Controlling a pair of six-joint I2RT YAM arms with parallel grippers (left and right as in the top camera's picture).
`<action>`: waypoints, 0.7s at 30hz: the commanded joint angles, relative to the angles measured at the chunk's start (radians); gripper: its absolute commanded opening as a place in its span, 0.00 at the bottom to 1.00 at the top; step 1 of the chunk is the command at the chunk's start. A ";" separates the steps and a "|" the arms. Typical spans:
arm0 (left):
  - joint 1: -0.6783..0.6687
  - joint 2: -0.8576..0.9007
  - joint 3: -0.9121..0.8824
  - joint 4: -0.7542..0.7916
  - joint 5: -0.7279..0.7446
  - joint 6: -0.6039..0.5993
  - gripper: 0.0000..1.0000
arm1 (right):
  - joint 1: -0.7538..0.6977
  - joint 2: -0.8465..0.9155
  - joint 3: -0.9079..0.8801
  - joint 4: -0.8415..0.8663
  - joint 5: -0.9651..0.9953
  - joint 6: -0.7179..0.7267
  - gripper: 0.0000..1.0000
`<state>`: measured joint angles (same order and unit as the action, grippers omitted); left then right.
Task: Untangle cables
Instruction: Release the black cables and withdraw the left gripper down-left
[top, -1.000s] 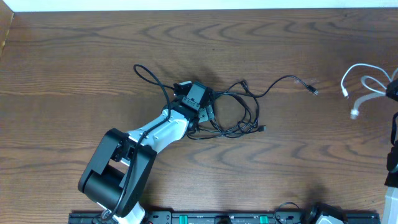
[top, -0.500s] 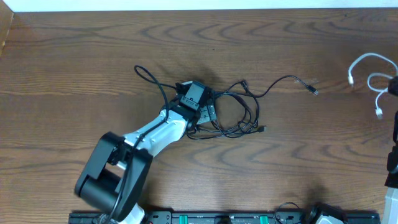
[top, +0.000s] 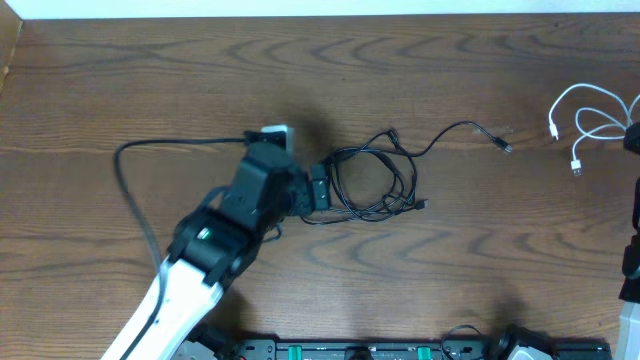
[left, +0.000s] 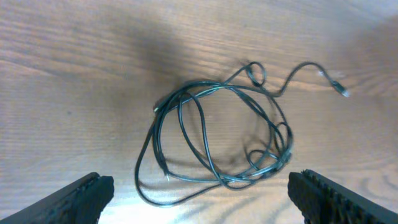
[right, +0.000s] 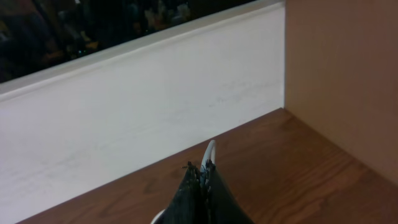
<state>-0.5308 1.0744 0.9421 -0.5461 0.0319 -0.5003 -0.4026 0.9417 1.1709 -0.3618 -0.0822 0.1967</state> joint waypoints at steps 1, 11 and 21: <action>0.002 -0.119 0.004 -0.026 -0.009 0.056 0.98 | -0.003 -0.008 0.026 0.000 -0.007 -0.047 0.01; 0.002 -0.419 -0.103 -0.104 -0.134 0.055 0.98 | -0.003 -0.008 0.026 -0.012 -0.006 -0.129 0.01; 0.002 -0.455 -0.159 -0.105 -0.134 0.055 0.98 | -0.004 0.131 0.026 0.071 0.269 -0.338 0.01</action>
<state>-0.5308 0.6182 0.7780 -0.6552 -0.0849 -0.4656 -0.4026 1.0210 1.1816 -0.3035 0.0238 -0.0380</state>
